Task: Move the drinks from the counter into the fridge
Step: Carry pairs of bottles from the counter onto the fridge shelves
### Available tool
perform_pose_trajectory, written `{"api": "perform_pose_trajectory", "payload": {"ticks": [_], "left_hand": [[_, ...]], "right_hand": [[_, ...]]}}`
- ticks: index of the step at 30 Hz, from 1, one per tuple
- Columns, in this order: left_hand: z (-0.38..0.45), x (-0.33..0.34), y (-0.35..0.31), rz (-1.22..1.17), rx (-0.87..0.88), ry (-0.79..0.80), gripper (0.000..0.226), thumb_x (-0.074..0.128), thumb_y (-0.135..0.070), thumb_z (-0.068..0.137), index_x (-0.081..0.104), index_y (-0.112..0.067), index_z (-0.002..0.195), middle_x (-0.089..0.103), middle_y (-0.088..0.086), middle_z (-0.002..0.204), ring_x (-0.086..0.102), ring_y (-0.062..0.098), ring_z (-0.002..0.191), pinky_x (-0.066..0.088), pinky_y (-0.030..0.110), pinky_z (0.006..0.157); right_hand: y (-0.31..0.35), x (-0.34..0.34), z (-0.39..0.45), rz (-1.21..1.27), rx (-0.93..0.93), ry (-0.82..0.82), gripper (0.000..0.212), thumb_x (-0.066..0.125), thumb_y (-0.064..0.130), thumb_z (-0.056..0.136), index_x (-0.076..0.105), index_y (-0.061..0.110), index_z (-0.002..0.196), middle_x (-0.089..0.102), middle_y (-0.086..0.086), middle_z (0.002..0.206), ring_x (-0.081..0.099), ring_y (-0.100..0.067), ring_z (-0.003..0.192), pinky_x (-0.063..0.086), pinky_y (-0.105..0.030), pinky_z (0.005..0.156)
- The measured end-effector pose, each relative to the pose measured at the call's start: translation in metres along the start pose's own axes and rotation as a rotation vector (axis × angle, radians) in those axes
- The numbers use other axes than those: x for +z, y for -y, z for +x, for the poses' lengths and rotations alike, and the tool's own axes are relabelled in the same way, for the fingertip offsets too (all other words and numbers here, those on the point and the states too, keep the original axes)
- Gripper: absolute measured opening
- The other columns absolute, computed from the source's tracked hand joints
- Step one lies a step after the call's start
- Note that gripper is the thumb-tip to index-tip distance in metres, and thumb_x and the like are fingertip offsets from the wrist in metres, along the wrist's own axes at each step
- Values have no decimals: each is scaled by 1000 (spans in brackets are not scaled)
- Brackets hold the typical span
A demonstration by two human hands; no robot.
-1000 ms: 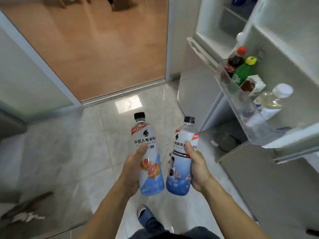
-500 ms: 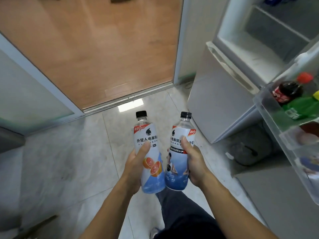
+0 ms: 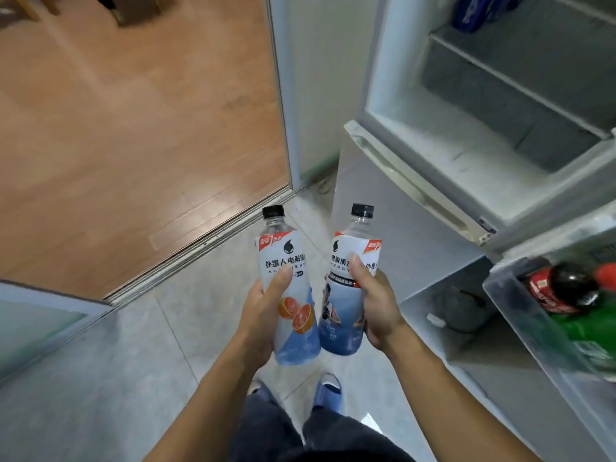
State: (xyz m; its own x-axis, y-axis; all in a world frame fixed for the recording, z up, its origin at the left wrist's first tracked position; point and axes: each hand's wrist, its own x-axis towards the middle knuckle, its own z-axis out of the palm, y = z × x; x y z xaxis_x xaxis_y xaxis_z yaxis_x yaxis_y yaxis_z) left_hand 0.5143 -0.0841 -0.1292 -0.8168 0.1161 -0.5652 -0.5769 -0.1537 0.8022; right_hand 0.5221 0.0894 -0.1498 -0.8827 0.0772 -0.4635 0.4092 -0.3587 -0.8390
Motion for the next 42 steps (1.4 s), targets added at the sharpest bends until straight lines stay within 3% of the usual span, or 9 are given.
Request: {"api": "perform_pose_trajectory", "payload": {"ticks": [9, 11, 14, 18, 23, 30, 37, 42], "left_hand": [[138, 33, -65, 147, -96, 276, 57, 74, -52, 75, 67, -6, 109, 75, 18, 92, 72, 29, 78, 57, 38, 70], [164, 39, -87, 173, -101, 348, 66, 71, -57, 71, 66, -6, 112, 75, 18, 95, 72, 30, 81, 57, 40, 73], [198, 55, -121, 214, -86, 444, 80, 74, -70, 61, 67, -8, 110, 75, 18, 96, 71, 30, 81, 58, 38, 70], [238, 82, -151, 294, -39, 531, 66, 77, -64, 57, 70, -20, 106, 76, 10, 98, 74, 26, 84, 58, 35, 68], [276, 134, -176, 339, 70, 585, 46, 83, -62, 49, 71, -42, 89, 77, -3, 96, 75, 18, 84, 58, 35, 69], [324, 215, -206, 484, 256, 577, 61, 90, -49, 50, 65, -33, 103, 76, -5, 98, 74, 21, 91, 60, 46, 82], [356, 278, -220, 613, 389, 546, 59, 92, -30, 52, 64, -33, 105, 74, -11, 92, 70, 8, 83, 54, 23, 68], [381, 304, -228, 727, 360, 521, 61, 92, -24, 58, 63, -29, 111, 71, -5, 103, 69, 18, 96, 58, 39, 86]], "right_hand": [[46, -11, 77, 176, -123, -424, 62, 72, 53, 71, 69, 6, 110, 76, -16, 98, 74, -28, 84, 58, -34, 71], [59, -7, 89, 207, -151, -524, 65, 76, 56, 66, 69, 8, 109, 77, -15, 97, 75, -26, 81, 59, -33, 69], [74, -4, 103, 240, -217, -650, 48, 73, 50, 72, 73, 16, 104, 77, -11, 98, 75, -26, 85, 60, -30, 67], [97, -4, 122, 159, -280, -785, 23, 73, 52, 65, 77, 41, 86, 78, 10, 87, 75, -9, 80, 58, -20, 64], [127, -29, 152, 85, -353, -957, 36, 83, 46, 71, 66, 28, 98, 76, 17, 81, 71, 0, 72, 50, -14, 45], [182, -89, 200, -4, -386, -1078, 51, 86, 35, 62, 59, 30, 106, 73, 15, 87, 70, -1, 76, 53, -20, 64], [221, -131, 243, -65, -417, -1096, 65, 86, 41, 49, 62, 28, 109, 74, 7, 88, 72, -8, 77, 56, -28, 67], [236, -149, 270, -91, -370, -1074, 67, 88, 40, 53, 62, 28, 113, 74, 6, 95, 72, -10, 85, 60, -33, 76]]}}
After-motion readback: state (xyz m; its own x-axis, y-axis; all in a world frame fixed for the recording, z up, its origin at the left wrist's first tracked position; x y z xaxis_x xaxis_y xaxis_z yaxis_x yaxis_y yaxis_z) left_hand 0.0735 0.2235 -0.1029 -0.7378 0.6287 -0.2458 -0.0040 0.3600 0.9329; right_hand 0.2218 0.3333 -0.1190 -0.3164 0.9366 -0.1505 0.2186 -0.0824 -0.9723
